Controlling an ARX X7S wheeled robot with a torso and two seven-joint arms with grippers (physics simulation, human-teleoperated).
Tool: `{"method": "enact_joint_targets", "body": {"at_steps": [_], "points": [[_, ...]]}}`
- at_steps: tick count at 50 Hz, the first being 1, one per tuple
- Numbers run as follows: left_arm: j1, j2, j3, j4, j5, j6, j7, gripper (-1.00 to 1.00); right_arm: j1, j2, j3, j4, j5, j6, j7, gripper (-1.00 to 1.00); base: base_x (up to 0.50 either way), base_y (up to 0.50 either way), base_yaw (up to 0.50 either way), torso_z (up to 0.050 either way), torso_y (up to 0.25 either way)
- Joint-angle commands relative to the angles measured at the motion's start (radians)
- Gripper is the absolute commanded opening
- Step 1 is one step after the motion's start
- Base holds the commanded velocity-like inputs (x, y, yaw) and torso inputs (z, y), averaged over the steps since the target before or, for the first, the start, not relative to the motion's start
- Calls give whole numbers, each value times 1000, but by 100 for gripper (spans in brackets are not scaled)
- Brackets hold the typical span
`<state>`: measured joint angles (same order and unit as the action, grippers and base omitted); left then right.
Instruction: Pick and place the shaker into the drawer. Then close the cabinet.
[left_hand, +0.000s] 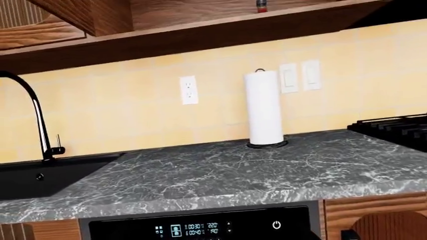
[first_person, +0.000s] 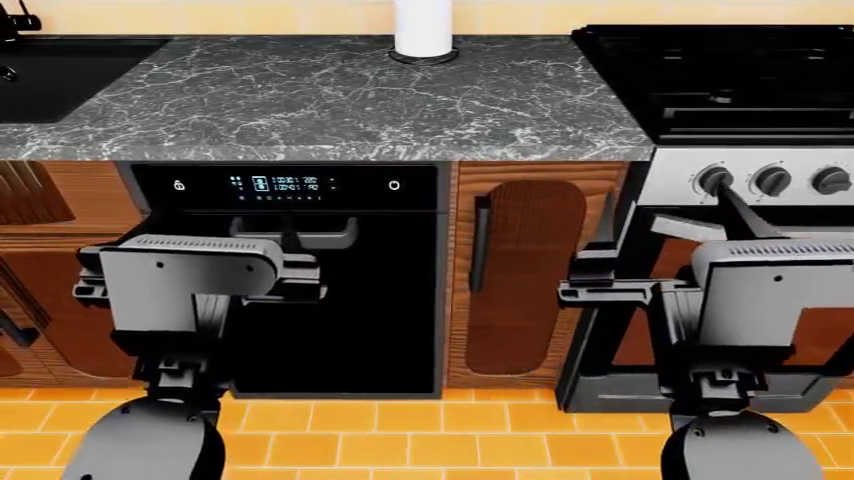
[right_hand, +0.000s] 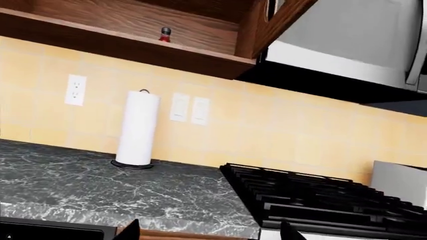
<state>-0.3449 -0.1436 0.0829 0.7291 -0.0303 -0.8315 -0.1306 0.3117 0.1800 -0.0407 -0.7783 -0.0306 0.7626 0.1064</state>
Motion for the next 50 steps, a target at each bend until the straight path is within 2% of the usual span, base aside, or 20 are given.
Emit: {"method": "enact_joint_targets", "body": {"at_steps": [1, 8, 14, 33, 50], "points": [[-79, -14, -4, -31, 5, -21, 20, 100, 111, 25, 35, -15, 59, 131, -81, 100, 0, 0, 0, 0, 0], [-130, -21, -43, -131, -23, 9, 37, 100, 130, 60, 121, 33, 107, 139, -130, 100, 0, 0, 0, 0, 0], [-166, -27, -40, -133, -25, -16, 33, 100, 145, 68, 141, 22, 104, 143, -120, 100, 20, 0, 0, 0, 0], [-187, -46, -37, -98, -28, -51, 19, 100, 156, 70, 154, -12, 114, 160, -106, 100, 146, 0, 0, 0, 0], [-193, -55, -44, -78, -39, -62, 12, 100, 166, 72, 148, -22, 124, 174, -99, 100, 307, -4, 0, 0, 0]]}}
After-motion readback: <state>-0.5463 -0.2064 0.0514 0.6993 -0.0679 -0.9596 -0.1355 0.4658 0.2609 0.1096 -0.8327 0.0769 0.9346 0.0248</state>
